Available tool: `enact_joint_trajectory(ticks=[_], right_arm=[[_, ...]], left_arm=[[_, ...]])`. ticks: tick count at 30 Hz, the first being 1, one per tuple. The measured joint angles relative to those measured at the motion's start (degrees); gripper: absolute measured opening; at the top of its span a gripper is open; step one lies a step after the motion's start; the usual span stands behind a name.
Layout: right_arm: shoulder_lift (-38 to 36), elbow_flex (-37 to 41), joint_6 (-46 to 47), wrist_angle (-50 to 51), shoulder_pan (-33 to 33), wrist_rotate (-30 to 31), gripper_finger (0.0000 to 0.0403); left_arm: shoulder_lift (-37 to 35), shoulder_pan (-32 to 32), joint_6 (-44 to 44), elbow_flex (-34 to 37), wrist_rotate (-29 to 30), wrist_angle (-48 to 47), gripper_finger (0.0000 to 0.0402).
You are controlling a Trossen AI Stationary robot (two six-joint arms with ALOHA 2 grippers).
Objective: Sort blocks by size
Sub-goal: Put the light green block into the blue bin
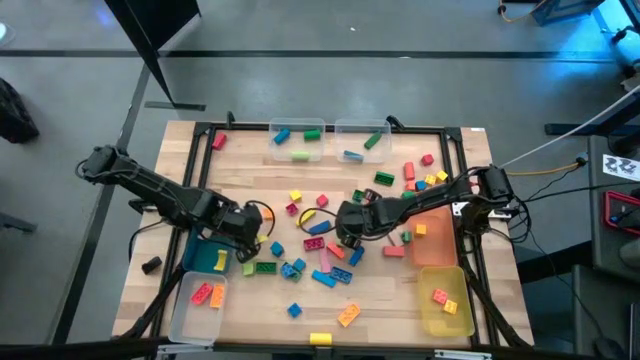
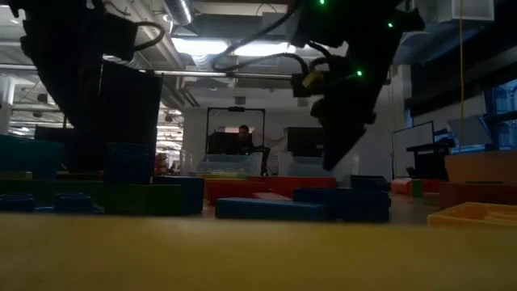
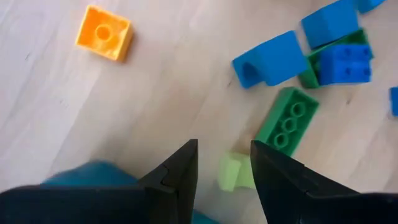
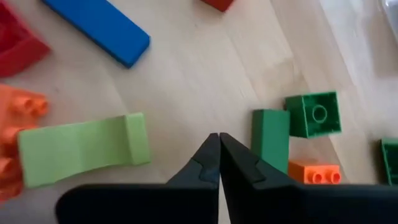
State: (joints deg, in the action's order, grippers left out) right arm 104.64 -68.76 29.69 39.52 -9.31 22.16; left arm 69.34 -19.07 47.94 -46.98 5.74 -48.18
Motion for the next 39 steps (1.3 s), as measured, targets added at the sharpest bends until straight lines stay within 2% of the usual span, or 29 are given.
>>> enact_joint_trajectory(ticks=[7,11,14,18,23,27,32,39], right_arm=[[0.0,-2.7,-4.6,3.7,0.0,-5.8,0.0011],[0.0,-3.7,-12.7,5.4,0.0,-9.5,0.0017],[0.0,-3.9,-16.9,5.0,0.0,-12.6,0.0042],[0.0,-3.8,-24.4,4.9,0.0,-12.7,0.0097],[0.0,-3.8,-41.8,3.8,0.0,-12.9,0.0166],[0.0,-3.8,-54.0,3.2,0.0,-13.8,0.0205],[0.0,-3.8,-61.6,0.3,0.0,-13.8,0.0230],[1.3,-3.8,-66.7,-2.3,0.0,-13.8,0.0237]], left_arm=[[0.0,0.0,-0.4,0.0,0.9,1.5,0.0131],[0.0,0.0,-0.4,0.0,2.4,1.6,0.0131],[0.0,0.0,-0.4,0.0,3.1,1.6,0.0131],[0.0,0.0,-0.7,0.0,3.5,1.5,0.0131],[0.0,0.0,-1.7,0.0,3.5,1.6,0.0131],[0.0,0.0,-1.7,0.0,3.7,1.6,0.0131],[0.0,0.0,-1.7,0.0,3.9,1.6,0.0131],[0.0,0.0,-1.7,0.0,4.0,1.8,0.0131]])
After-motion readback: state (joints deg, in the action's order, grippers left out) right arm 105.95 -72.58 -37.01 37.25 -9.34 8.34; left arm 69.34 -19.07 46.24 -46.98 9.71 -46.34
